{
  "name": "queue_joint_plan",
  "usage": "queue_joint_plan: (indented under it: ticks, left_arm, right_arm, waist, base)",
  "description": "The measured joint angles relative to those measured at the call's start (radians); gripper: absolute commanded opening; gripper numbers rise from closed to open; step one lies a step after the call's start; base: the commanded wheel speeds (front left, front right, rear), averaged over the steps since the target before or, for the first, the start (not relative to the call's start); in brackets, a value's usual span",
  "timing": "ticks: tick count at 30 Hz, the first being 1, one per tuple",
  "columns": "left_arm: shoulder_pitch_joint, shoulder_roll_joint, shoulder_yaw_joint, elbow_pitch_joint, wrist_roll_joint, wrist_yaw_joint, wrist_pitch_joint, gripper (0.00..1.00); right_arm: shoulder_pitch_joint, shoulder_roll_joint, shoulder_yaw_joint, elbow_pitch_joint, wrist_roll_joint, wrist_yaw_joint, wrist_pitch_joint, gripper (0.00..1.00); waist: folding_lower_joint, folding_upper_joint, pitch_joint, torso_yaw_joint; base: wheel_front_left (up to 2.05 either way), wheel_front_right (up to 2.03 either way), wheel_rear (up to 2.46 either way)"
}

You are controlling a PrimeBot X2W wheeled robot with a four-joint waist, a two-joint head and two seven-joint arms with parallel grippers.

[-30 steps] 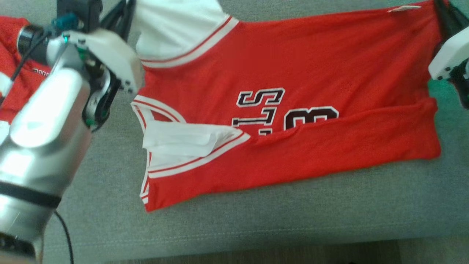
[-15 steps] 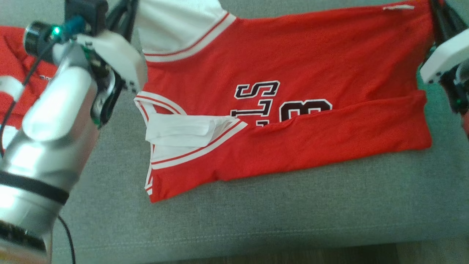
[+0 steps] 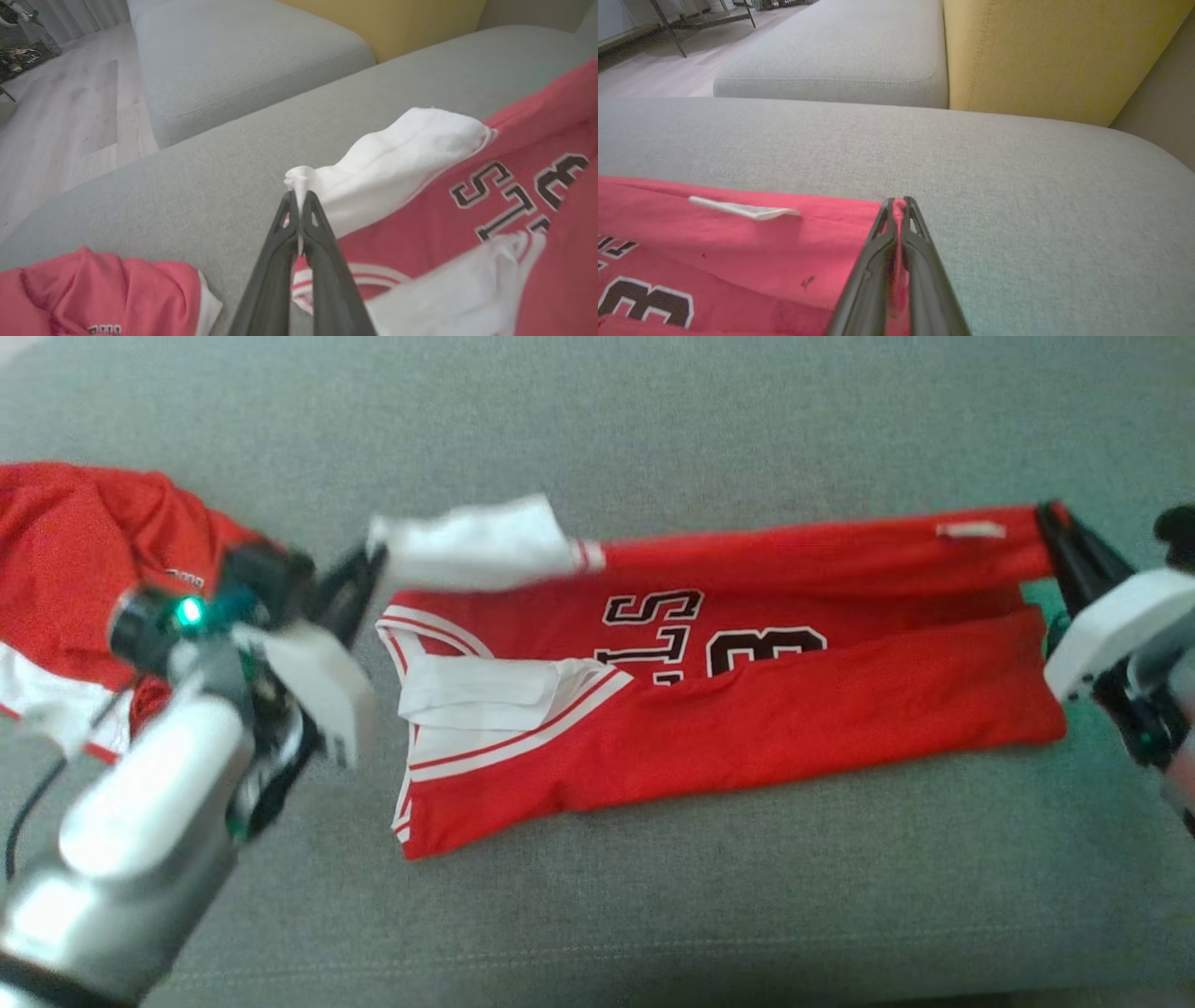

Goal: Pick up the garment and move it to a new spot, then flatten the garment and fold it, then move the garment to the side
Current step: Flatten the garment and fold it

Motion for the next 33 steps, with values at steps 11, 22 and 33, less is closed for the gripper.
queue_joint_plan:
  ticks: [11, 22, 33]
  left_arm:
    - [0.213, 0.151, -0.076, -0.31, -0.062, 0.019, 0.196, 0.0]
    - [0.274, 0.178, -0.129, -0.367, -0.078, 0.023, 0.281, 0.46]
    - [0.296, 0.172, -0.107, -0.323, -0.078, 0.09, 0.216, 1.0]
  right_arm:
    - [0.045, -0.092, 0.109, -0.066, 0.059, 0.0, 0.111, 0.0]
    - [0.084, -0.163, 0.209, -0.151, 0.134, 0.0, 0.264, 1.0]
    - [0.098, -0.167, 0.155, -0.097, 0.177, 0.0, 0.233, 1.0]
  waist:
    - [0.0, 0.0, -0.042, 0.013]
    - [0.0, 0.0, -0.075, -0.005]
    - [0.0, 0.0, -0.128, -0.021]
  base:
    - [0.0, 0.0, 0.0]
    - [0.0, 0.0, 0.0]
    - [0.0, 0.0, 0.0]
